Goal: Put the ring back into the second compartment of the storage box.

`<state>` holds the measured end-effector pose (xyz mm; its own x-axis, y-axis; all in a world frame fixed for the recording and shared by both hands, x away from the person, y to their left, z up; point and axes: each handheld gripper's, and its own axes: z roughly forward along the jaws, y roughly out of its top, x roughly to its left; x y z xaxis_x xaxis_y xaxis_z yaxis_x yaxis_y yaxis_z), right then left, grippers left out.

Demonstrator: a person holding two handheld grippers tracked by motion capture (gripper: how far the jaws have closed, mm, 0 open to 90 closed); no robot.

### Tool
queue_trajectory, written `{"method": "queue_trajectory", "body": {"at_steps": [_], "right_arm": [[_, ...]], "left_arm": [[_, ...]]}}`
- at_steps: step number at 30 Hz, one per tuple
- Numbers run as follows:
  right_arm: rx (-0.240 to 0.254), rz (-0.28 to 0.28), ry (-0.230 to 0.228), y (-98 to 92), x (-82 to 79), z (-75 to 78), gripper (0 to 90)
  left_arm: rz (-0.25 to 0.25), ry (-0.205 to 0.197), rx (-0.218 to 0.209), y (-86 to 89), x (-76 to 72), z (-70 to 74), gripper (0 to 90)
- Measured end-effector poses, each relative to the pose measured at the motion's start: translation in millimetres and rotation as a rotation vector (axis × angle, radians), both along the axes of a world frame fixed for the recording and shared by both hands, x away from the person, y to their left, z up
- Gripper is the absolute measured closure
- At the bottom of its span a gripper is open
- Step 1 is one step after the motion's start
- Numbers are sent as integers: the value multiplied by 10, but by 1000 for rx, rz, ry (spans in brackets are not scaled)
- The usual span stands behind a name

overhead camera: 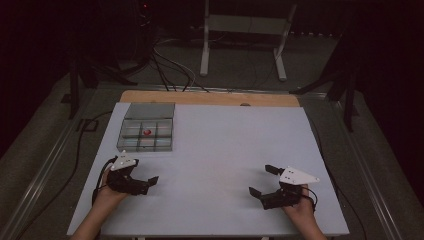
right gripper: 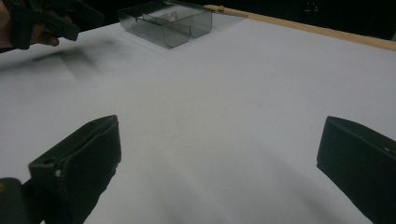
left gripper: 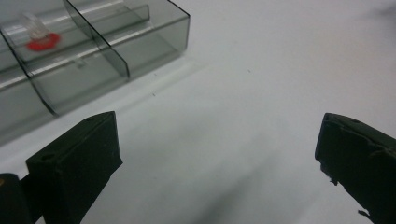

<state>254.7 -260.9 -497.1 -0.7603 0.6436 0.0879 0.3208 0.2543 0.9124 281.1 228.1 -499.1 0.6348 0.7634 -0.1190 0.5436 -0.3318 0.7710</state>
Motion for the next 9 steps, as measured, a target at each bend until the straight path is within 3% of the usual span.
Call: {"method": "queue_trajectory", "body": {"at_steps": [9], "right_arm": [[-2,2,0,1,0,-1,0]], "left_arm": [[-1,-7,-5,-25,-7,-28,13]]}}
